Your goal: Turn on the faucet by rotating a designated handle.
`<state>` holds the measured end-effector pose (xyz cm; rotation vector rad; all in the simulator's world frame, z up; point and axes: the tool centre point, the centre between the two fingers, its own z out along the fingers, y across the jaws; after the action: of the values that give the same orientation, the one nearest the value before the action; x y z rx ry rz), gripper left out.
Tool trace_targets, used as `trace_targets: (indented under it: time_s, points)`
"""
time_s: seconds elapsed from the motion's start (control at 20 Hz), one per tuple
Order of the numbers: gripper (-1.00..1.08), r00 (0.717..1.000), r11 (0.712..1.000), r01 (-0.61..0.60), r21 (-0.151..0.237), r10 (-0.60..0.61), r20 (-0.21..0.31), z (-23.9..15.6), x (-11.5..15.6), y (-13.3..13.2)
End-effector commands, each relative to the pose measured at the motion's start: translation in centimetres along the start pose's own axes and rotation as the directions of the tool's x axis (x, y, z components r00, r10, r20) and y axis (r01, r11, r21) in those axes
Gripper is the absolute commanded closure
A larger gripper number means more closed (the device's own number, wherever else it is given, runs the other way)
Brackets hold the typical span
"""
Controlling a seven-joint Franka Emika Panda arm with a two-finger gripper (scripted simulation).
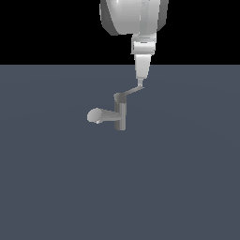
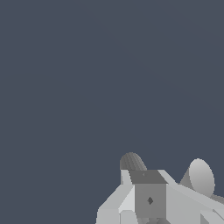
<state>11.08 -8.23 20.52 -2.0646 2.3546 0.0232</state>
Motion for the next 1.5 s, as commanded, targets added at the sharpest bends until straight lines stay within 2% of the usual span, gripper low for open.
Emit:
trace_targets:
  time_s: [0.0,0.6,1.45]
  points:
    - [1.08,0.999,0.999,-0.038,0.003,0.038,-0.007,1.0,0.3,-0.5]
    - [1.08,0.996,0.997,-0.083,0.005,0.083,-0.017,2.3,0.6,-1.1]
    - [1.08,0.996,0.996,-0.084,0.006,0.084,-0.017,2.3,0.7,3.2]
